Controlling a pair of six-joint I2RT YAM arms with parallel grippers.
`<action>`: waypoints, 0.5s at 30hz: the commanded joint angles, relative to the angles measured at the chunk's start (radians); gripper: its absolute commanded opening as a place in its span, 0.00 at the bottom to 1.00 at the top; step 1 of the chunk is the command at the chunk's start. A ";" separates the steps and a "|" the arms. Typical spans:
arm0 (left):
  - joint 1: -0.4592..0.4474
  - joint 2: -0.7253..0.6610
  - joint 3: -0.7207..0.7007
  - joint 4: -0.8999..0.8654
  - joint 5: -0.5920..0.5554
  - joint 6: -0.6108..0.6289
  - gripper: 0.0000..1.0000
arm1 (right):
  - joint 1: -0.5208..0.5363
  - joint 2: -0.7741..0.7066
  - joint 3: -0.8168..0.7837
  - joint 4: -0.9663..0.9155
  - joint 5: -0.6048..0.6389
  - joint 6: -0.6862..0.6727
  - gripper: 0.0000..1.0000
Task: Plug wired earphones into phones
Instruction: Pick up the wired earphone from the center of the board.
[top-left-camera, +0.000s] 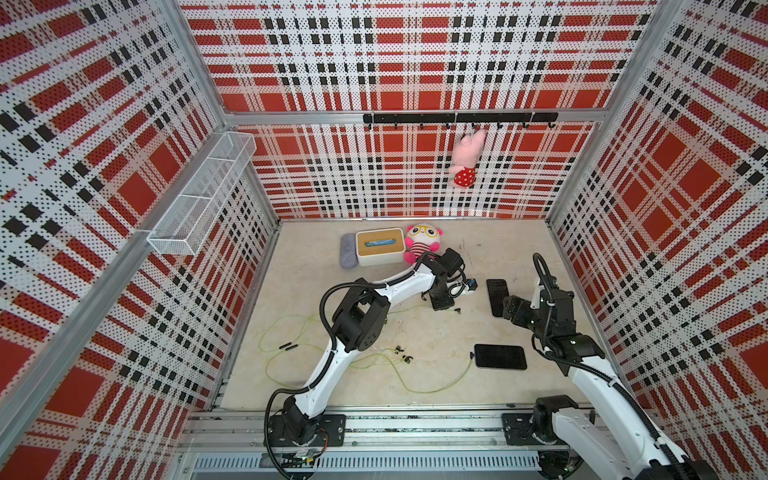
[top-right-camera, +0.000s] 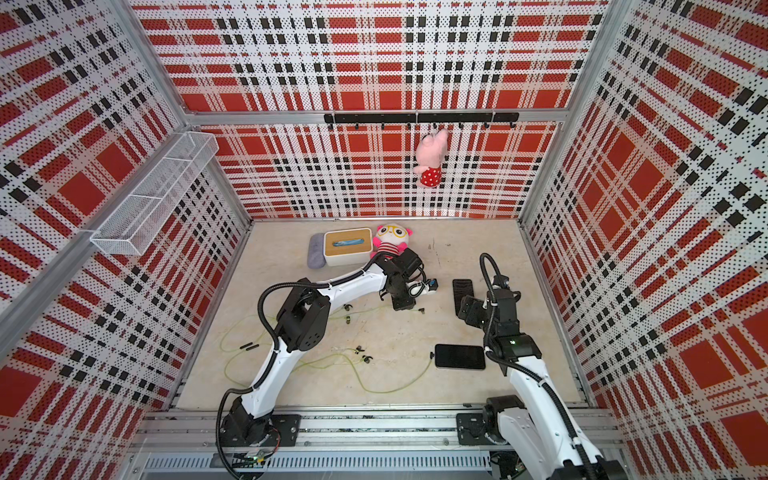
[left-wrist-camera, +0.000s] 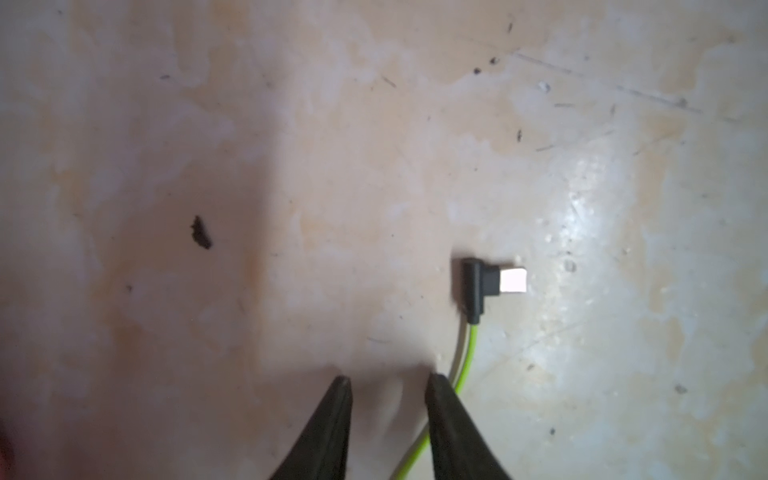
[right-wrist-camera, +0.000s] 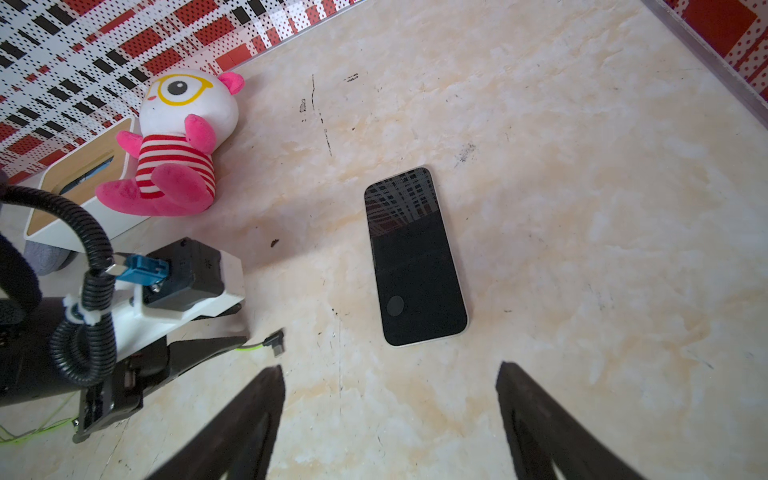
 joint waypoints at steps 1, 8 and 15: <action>-0.009 0.022 0.027 -0.048 0.025 0.048 0.36 | -0.003 0.001 0.009 0.013 0.002 -0.006 0.84; 0.009 -0.015 0.015 -0.039 0.078 0.039 0.37 | -0.003 0.001 0.010 0.015 0.004 -0.007 0.84; 0.017 -0.090 -0.048 0.027 0.157 0.033 0.40 | -0.003 0.004 0.012 0.015 0.003 -0.008 0.83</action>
